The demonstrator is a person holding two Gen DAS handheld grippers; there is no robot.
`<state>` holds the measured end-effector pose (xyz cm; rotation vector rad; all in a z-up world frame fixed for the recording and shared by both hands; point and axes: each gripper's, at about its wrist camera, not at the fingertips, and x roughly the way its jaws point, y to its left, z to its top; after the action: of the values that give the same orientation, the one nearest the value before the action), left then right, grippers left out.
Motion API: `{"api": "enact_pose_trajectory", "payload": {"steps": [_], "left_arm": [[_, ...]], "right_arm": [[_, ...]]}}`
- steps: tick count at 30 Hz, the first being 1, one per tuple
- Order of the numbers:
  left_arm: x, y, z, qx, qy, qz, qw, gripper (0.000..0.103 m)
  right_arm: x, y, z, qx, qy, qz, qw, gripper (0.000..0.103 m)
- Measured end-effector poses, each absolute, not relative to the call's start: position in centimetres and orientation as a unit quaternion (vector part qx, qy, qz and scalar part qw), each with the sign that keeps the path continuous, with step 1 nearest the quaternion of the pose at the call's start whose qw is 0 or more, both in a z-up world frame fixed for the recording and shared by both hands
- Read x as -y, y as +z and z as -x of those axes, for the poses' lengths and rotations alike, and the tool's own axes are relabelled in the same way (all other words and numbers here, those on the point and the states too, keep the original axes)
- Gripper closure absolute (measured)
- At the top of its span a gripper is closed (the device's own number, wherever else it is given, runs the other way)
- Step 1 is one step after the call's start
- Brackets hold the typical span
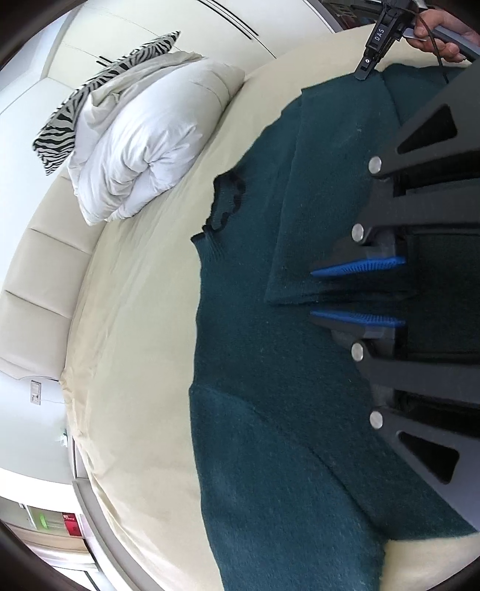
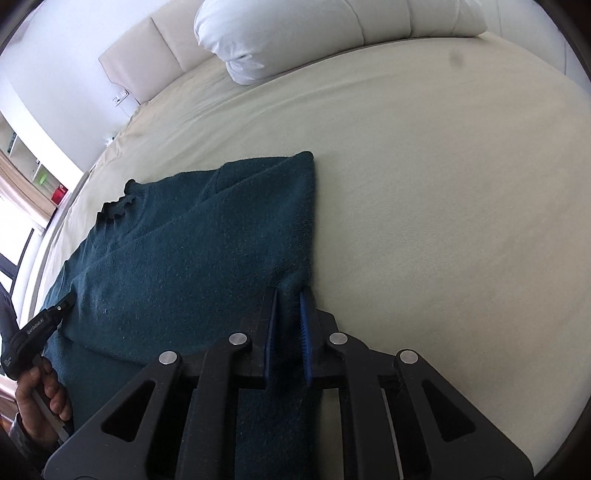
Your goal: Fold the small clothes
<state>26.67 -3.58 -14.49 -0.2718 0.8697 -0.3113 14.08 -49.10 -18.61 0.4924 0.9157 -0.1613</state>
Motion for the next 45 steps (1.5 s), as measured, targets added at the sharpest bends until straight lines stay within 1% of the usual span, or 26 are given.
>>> {"api": "enact_pose_trajectory", "payload": {"steps": [1,2,3,4,6,7,8,9,11,13,16,17,20,25,27,28,29,30,31,32,35,39,43,45], "left_arm": [[2.2,-13.4,-25.6,-0.405,-0.151,0.146,0.89,0.063],[0.7,-12.6,-24.5,-0.393,-0.146,0.155,0.894,0.051],[-0.8,-12.1,-23.6,-0.384,-0.138,0.166,0.898,0.042],[-3.3,-11.5,-22.5,-0.375,-0.125,0.184,0.9,0.041],[-8.3,-10.9,-20.9,-0.36,-0.098,0.222,0.901,0.04],[-11.0,-10.9,-20.1,-0.353,-0.077,0.238,0.902,0.04],[-13.7,-11.0,-19.4,-0.348,-0.052,0.253,0.901,0.04],[-16.7,-11.4,-18.7,-0.343,-0.028,0.275,0.898,0.04],[-22.6,-12.7,-17.4,-0.34,0.018,0.332,0.88,0.039],[-28.2,-14.3,-15.7,-0.33,0.055,0.402,0.852,0.039],[-33.4,-16.4,-13.7,-0.312,0.094,0.479,0.815,0.038],[-34.6,-16.9,-13.1,-0.303,0.105,0.501,0.804,0.036],[-37.0,-18.5,-12.4,-0.276,0.108,0.555,0.777,0.036],[-39.1,-19.3,-14.2,-0.25,0.123,0.591,0.757,0.035],[-40.4,-19.6,-14.7,-0.24,0.128,0.606,0.748,0.038],[-40.7,-19.6,-15.1,-0.239,0.13,0.608,0.746,0.042],[-41.2,-19.7,-15.6,-0.245,0.131,0.605,0.746,0.057],[-41.2,-19.7,-15.9,-0.254,0.133,0.601,0.746,0.081],[-41.1,-19.7,-16.3,-0.263,0.135,0.596,0.746,0.091],[-40.6,-19.3,-16.5,-0.267,0.138,0.587,0.752,0.096],[-37.8,-16.1,-17.3,-0.271,0.139,0.523,0.796,0.095],[-31.5,-10.2,-19.6,-0.277,0.106,0.41,0.863,0.095],[-19.5,-4.9,-21.4,-0.287,0.032,0.236,0.928,0.095],[-12.6,-4.0,-20.8,-0.289,-0.011,0.155,0.945,0.095]], "right_arm": [[48.8,-18.1,-13.9,-0.438,-0.081,-0.233,0.864,0.087],[48.6,-17.4,-13.5,-0.439,-0.086,-0.235,0.863,0.086],[48.2,-16.3,-12.9,-0.429,-0.091,-0.235,0.867,0.085],[47.7,-15.1,-12.1,-0.41,-0.092,-0.23,0.877,0.084],[45.7,-12.5,-10.1,-0.361,-0.088,-0.212,0.904,0.066],[44.6,-11.5,-9.2,-0.344,-0.084,-0.206,0.912,0.038],[43.5,-10.6,-8.3,-0.326,-0.081,-0.202,0.92,0.013],[41.9,-9.6,-7.1,-0.297,-0.076,-0.199,0.931,0.009],[39.4,-8.4,-5.7,-0.268,-0.061,-0.184,0.944,0.008],[36.5,-7.5,-5.3,-0.267,-0.033,-0.182,0.946,0.008],[33.2,-7.1,-5.4,-0.279,0.01,-0.202,0.939,0.008],[32.2,-7.1,-5.4,-0.281,0.019,-0.208,0.937,0.008],[30.1,-7.3,-5.6,-0.289,0.045,-0.249,0.923,0.009],[27.8,-7.9,-5.4,-0.302,0.058,-0.288,0.907,0.015],[27.3,-7.9,-5.1,-0.304,0.055,-0.292,0.905,0.016],[27.2,-7.9,-5.0,-0.304,0.054,-0.293,0.905,0.016],[27.3,-7.8,-4.8,-0.303,0.053,-0.293,0.905,0.017],[27.7,-7.8,-4.5,-0.302,0.052,-0.294,0.905,0.017],[28.1,-7.9,-4.4,-0.301,0.051,-0.295,0.905,0.018],[28.4,-8.0,-4.4,-0.301,0.05,-0.296,0.905,0.019],[29.3,-8.5,-4.0,-0.306,0.048,-0.298,0.903,0.023],[30.4,-9.9,-3.4,-0.313,0.041,-0.311,0.896,0.025],[31.7,-10.8,-2.3,-0.312,0.032,-0.32,0.894,0.026],[32.5,-11.3,-1.8,-0.309,0.025,-0.326,0.893,0.026]]}}
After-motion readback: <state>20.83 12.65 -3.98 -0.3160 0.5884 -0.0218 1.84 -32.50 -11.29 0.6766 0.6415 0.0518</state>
